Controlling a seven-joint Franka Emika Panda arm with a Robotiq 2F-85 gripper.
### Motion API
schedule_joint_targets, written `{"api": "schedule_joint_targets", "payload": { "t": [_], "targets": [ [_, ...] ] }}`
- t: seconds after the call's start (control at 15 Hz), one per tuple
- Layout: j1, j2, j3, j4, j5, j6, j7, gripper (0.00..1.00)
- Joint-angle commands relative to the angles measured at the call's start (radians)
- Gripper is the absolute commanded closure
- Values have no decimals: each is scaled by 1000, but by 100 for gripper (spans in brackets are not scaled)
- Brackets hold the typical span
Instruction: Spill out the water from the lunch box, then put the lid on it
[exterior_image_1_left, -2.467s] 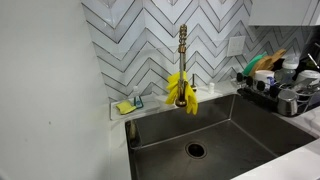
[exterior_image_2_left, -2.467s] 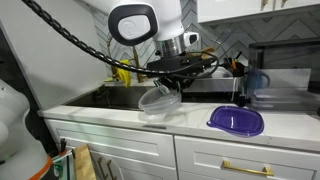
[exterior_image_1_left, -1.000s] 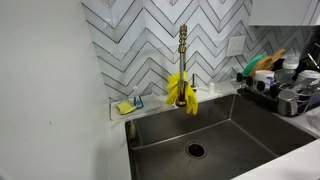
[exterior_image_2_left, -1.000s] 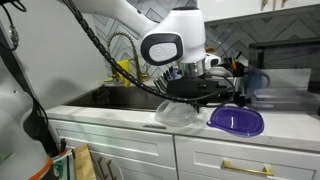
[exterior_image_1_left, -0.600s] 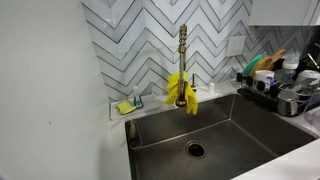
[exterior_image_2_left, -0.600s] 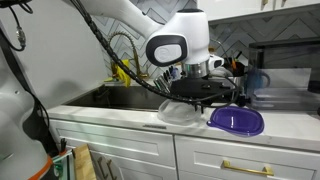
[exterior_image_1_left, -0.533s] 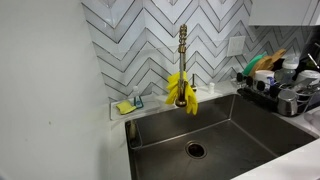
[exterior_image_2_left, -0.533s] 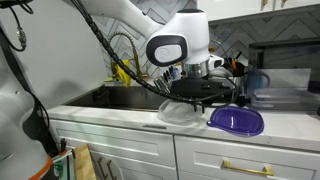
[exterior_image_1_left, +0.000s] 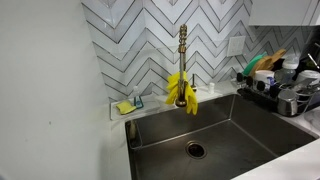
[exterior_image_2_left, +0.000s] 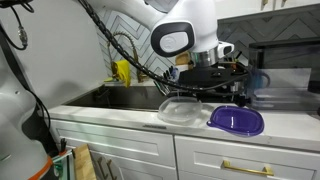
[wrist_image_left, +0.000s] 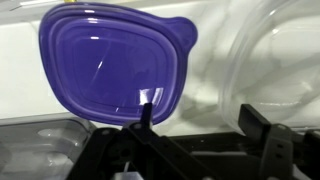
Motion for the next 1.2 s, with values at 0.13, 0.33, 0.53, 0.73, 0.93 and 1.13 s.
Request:
{"api": "schedule_joint_targets", "payload": {
  "t": [0.13, 0.33, 0.53, 0.73, 0.93, 1.13],
  "targets": [
    [-57, 69, -28, 42, -181, 49, 159, 0],
    [-78, 103, -39, 54, -267, 58, 270, 1],
    [-98, 134, -14, 75, -216, 28, 282, 0],
    [-108, 162, 19, 85, -163, 21, 264, 0],
    [-119, 183, 60, 106, -90, 11, 237, 0],
    [-131, 205, 87, 130, -45, 15, 219, 0]
  ]
}}
